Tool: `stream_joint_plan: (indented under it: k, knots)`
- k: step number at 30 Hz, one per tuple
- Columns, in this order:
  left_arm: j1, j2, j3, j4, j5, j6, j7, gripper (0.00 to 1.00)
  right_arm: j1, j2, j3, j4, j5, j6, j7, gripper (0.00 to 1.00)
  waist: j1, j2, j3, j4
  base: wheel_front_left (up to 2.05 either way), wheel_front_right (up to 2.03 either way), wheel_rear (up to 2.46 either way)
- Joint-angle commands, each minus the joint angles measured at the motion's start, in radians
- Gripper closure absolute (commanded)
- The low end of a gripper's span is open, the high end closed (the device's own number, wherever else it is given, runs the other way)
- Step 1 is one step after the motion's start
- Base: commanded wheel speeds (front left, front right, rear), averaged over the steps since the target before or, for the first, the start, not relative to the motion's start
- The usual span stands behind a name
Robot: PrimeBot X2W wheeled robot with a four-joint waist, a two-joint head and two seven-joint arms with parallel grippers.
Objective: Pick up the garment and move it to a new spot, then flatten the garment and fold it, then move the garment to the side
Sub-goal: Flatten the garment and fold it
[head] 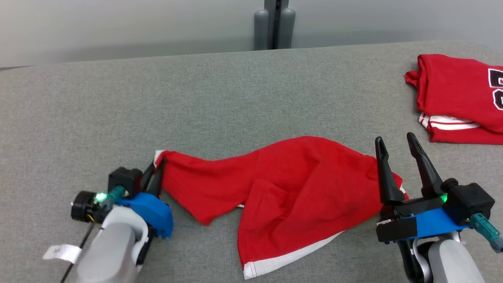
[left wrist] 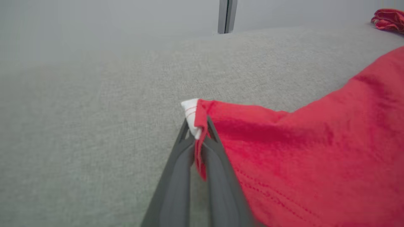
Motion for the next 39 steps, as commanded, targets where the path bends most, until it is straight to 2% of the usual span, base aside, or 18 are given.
stream_joint_plan:
  k: [1, 12, 16, 17, 18, 19, 23, 30, 39]
  knots:
    - [-0.029, 0.012, 0.006, -0.008, 0.0, -0.001, 0.0, 1.0, -0.011, 0.0, -0.002, -0.006, -0.007, 0.0, -0.004, 0.0, 0.0, 0.0, 0.002, -0.003, 0.0, 0.0, 0.0]
    - [-0.281, 0.128, 0.069, -0.018, 0.017, 0.0, -0.001, 1.0, -0.02, -0.003, -0.012, -0.011, -0.011, 0.0, -0.004, 0.0, 0.0, 0.0, 0.039, -0.079, 0.0, 0.0, 0.0]
    - [-0.334, 0.143, 0.079, 0.007, 0.026, 0.003, -0.001, 1.0, -0.021, -0.002, -0.011, -0.008, -0.007, 0.0, -0.003, 0.0, 0.0, 0.0, 0.049, -0.103, 0.0, 0.0, 0.0]
    - [-0.335, 0.144, 0.074, 0.023, 0.029, 0.003, 0.0, 0.95, -0.02, -0.001, -0.008, -0.007, -0.006, 0.0, -0.004, 0.0, 0.0, 0.0, 0.051, -0.109, 0.0, 0.0, 0.0]
    - [-0.337, 0.144, 0.067, 0.032, 0.036, 0.002, 0.0, 0.09, -0.02, -0.001, -0.006, -0.006, -0.004, 0.0, -0.004, 0.0, 0.0, 0.0, 0.053, -0.113, 0.0, 0.0, 0.0]
    - [-0.337, 0.139, 0.069, 0.034, 0.032, 0.002, -0.001, 0.0, -0.018, -0.001, -0.007, -0.004, -0.003, 0.0, -0.004, 0.0, 0.0, 0.0, 0.053, -0.116, 0.0, 0.0, 0.0]
    - [-0.29, 0.132, 0.096, -0.002, 0.024, 0.011, 0.0, 0.0, -0.012, 0.0, -0.013, -0.002, -0.001, 0.0, -0.004, 0.0, 0.0, 0.0, 0.05, -0.114, 0.0, 0.0, 0.0]
    - [-0.114, 0.092, 0.223, -0.241, -0.002, 0.04, 0.0, 0.0, 0.01, 0.0, -0.032, -0.006, -0.007, 0.0, -0.003, 0.0, 0.0, 0.0, 0.014, -0.072, 0.0, 0.0, 0.0]
    - [0.164, -0.021, 0.35, -0.572, 0.052, 0.049, 0.0, 0.0, 0.025, 0.0, -0.034, -0.008, 0.002, 0.0, -0.003, 0.0, 0.0, 0.0, -0.023, -0.01, 0.0, 0.0, 0.0]
